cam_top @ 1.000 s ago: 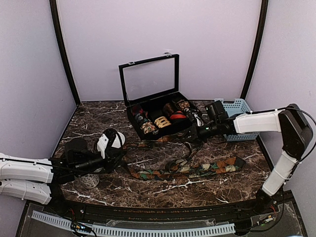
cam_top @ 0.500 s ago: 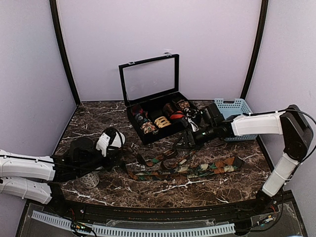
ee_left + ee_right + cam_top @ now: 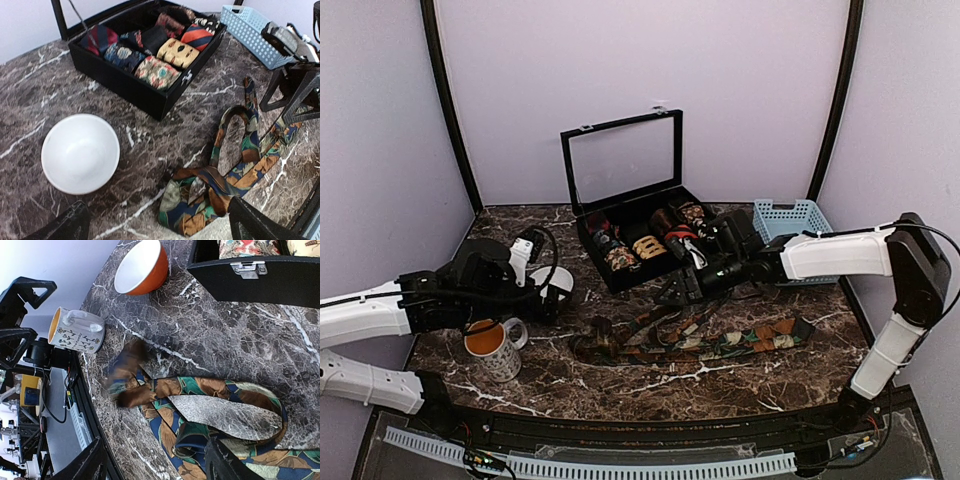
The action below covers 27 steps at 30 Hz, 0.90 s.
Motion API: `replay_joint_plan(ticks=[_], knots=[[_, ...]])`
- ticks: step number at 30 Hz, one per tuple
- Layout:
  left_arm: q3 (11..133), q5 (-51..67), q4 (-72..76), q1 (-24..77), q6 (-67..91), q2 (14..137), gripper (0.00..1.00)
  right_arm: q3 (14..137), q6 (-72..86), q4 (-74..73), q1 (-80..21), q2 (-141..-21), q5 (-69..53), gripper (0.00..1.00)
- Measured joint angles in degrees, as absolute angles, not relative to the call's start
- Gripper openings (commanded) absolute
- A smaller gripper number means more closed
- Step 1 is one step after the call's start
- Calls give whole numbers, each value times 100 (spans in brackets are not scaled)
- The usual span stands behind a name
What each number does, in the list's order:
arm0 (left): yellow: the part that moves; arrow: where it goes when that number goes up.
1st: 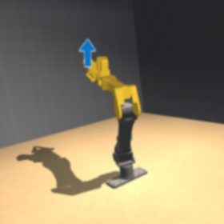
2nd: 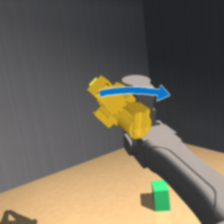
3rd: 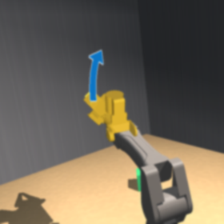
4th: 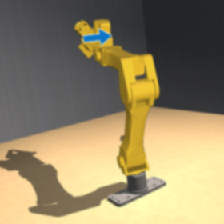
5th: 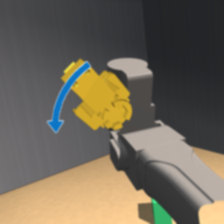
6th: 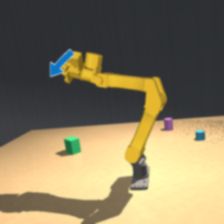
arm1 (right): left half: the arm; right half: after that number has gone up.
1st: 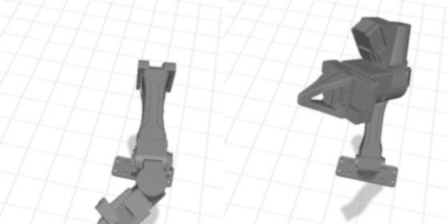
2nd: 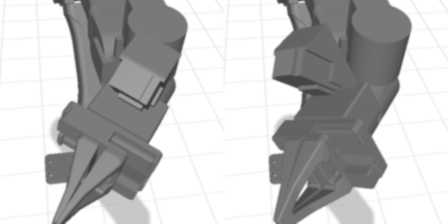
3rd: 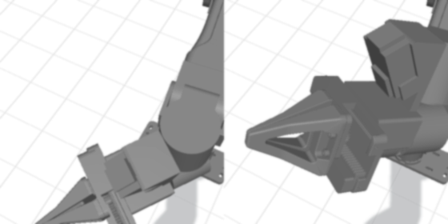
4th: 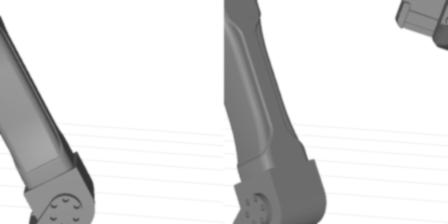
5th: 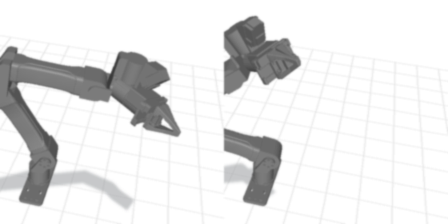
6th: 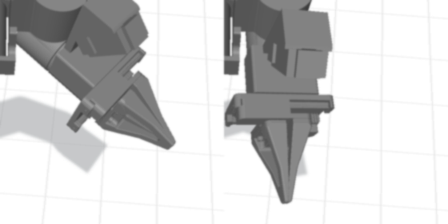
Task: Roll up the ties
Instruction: Put down the tie at the center of the board, then adjust the tie at the center of the board.
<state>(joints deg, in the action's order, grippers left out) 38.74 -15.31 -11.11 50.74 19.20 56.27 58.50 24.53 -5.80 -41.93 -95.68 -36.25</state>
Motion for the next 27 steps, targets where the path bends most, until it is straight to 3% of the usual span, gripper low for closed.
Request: replay_joint_plan(ticks=[11, 16, 27], knots=[[4543, -919, -3496, 5127, 2987, 5498, 99, 5859, 2512, -379, -4241, -9686, -3642, 60], [4574, -502, -3087, 5205, 2709, 5647, 99, 5592, 2541, -257, -4233, -9644, -3577, 57], [5207, -235, -1756, 5446, 1577, 8003, 99, 4884, 2604, -91, -4257, -9432, -3389, 57]])
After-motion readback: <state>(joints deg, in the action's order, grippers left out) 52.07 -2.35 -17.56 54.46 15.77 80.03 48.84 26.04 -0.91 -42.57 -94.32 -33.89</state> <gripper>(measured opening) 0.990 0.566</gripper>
